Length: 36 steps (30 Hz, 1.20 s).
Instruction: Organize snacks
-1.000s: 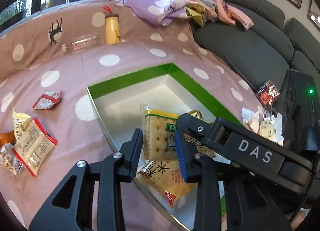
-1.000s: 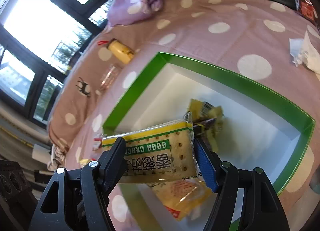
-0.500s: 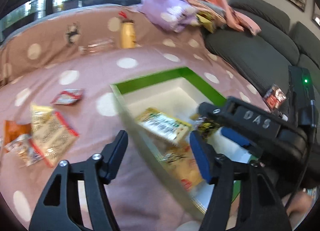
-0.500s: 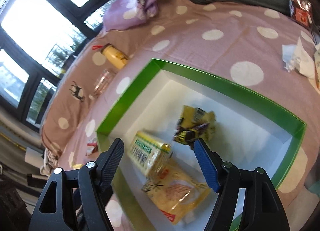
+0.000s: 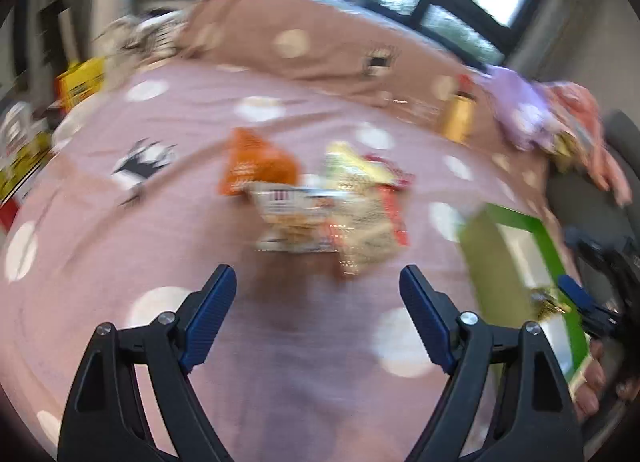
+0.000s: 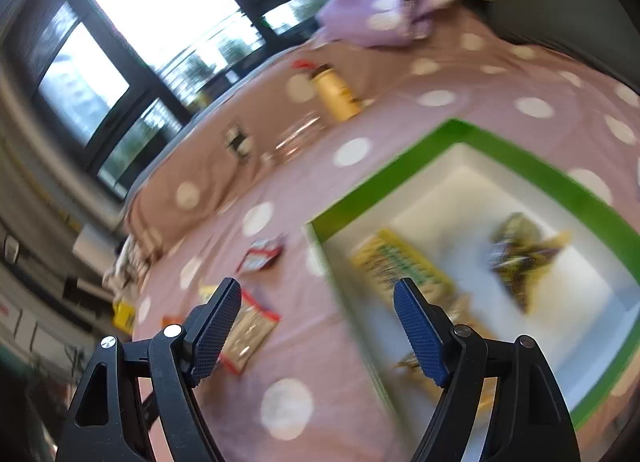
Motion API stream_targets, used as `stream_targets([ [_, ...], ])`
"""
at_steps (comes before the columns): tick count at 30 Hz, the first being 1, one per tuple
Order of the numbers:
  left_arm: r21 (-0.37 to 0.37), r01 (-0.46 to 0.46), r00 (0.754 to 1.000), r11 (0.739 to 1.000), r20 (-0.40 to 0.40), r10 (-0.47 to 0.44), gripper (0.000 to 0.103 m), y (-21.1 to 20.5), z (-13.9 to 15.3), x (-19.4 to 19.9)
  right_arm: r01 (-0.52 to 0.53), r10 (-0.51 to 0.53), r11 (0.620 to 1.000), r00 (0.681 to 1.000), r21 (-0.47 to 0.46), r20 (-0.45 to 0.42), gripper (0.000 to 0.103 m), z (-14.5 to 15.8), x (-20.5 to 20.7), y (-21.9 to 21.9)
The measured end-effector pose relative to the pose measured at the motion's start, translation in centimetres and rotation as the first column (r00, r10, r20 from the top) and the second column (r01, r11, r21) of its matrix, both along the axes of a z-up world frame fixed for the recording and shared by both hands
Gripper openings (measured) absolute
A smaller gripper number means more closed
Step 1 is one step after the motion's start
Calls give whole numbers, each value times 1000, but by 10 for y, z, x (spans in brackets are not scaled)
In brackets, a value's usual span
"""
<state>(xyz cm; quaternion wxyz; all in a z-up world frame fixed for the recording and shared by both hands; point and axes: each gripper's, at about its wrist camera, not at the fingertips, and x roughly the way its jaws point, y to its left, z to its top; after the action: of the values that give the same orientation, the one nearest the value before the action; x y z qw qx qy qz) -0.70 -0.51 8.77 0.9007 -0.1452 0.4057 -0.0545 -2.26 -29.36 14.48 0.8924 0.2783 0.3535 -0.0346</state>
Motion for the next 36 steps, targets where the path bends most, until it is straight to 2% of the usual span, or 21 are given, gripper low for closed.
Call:
stream_targets([
  [2,11,-30,999,999,-15,30,84,12,-3,3,-70,70,998,998,1,-10,80,1,11,16],
  [4,-3,-46,999,999,-12,46,84,21,-3,3,-112,112,994,991,10,-69,80,0,31,32],
  [9,-32,-87,995,996,-45,85,84,39,-6,10,-161,161,987,976,10,-149,90,-6,88,61],
  [11,-53,-107,993,993,-54,104,84,49,-8,14,-189,186,982,962,2,-202,90,-14,117,73],
  [15,-90,-107,992,990,-75,100,84,57,-11,18,-174,150,984,934,-47,-323,90,-45,178,86],
  [16,-91,-115,991,989,-76,108,84,58,-11,18,-144,112,988,927,-64,-358,90,-54,190,88],
  [17,-88,-124,990,988,-72,118,84,59,-10,18,-116,60,985,922,-125,-382,90,-60,199,92],
  [19,-68,-129,990,989,-66,125,84,58,-9,19,-129,18,952,929,-279,-369,90,-68,216,109],
  [20,-56,-126,990,990,-66,122,84,57,-9,20,-150,24,939,926,-309,-376,90,-74,225,115],
  [21,-50,-123,991,991,-65,120,84,57,-9,21,-157,30,941,921,-299,-388,90,-79,230,116],
  [24,-50,-127,990,991,-69,124,84,62,-10,21,-127,31,976,886,-177,-463,90,-105,249,106],
  [26,-58,-140,988,988,-73,136,84,66,-11,21,-137,29,972,878,-192,-478,90,-111,255,107],
  [28,-56,-153,986,987,-83,148,84,68,-13,23,-165,34,954,890,-251,-454,85,-111,253,111],
  [31,-51,-159,984,986,-89,154,84,67,-14,22,-200,68,941,903,-274,-425,82,-109,247,114],
  [34,-55,-147,986,988,-85,142,84,66,-14,22,-205,91,943,916,-261,-391,67,-97,235,109],
  [35,-58,-146,987,988,-84,140,84,66,-14,22,-202,97,948,920,-247,-380,54,-92,233,107],
  [36,-62,-148,986,987,-83,143,84,67,-13,22,-200,107,954,924,-225,-367,50,-87,230,104],
])
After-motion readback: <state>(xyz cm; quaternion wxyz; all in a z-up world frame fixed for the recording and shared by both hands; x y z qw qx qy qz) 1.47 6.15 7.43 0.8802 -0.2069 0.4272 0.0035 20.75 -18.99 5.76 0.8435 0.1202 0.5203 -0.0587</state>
